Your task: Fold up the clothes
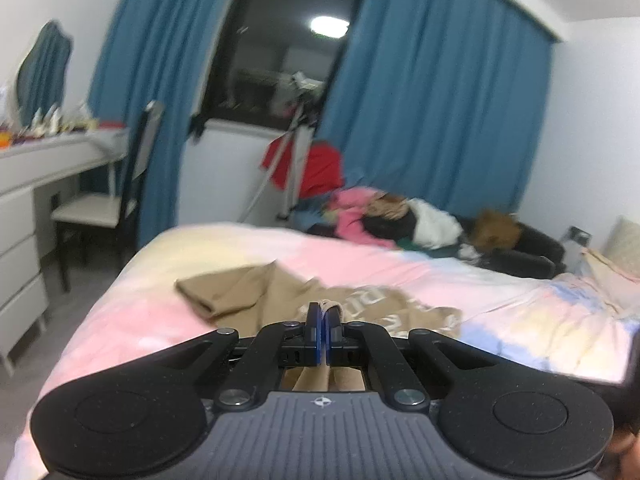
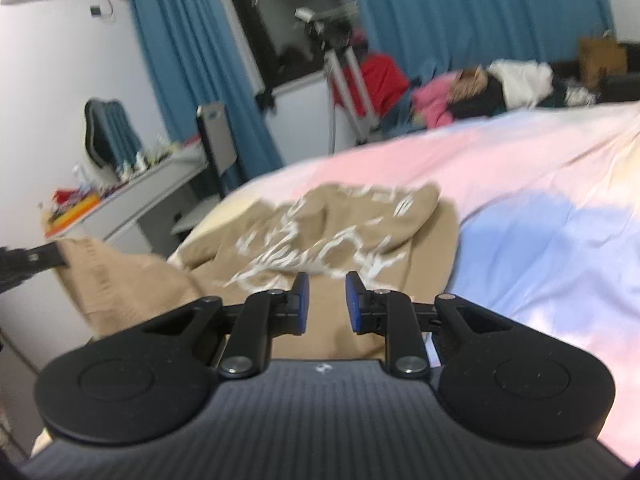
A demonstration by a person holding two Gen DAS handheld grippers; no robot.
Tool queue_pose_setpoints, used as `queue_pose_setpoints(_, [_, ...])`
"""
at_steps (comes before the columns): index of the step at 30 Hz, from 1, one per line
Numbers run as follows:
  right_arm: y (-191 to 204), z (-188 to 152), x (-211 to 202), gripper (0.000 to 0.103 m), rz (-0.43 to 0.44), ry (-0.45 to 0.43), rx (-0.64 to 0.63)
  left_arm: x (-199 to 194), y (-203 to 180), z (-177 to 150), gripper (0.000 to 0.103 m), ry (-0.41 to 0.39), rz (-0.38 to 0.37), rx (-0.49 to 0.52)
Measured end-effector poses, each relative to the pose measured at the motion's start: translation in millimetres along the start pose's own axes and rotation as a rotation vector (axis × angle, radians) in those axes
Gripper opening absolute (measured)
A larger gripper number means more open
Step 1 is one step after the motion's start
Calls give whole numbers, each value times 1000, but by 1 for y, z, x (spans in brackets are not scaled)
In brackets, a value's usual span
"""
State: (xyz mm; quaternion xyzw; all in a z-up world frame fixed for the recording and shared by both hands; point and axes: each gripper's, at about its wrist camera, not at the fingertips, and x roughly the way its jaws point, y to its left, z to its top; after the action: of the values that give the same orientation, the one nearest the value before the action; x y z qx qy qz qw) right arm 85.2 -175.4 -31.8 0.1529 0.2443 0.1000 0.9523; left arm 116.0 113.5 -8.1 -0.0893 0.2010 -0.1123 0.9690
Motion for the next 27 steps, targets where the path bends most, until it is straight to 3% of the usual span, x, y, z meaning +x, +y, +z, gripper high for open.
queue_pose_setpoints(5, [13,-9,15,34,-26,106,-75,5,26,-6,3,13,69,-15])
queue_pose_setpoints(9, [31,-19,19,65,-1,149,-188,19,36,-14,3,45,99,-11])
queue_pose_setpoints(13, [49,-36,33,63,1,203,-330,43,46,-18,3,53,130,-21])
queue_pose_setpoints(19, [49,-49,59,63,-169,212,-390,68,62,-19,2,60,173,-63])
queue_pose_setpoints(27, [14,-18,33,63,-273,-33,-173,80,57,-28,3,147,164,-7])
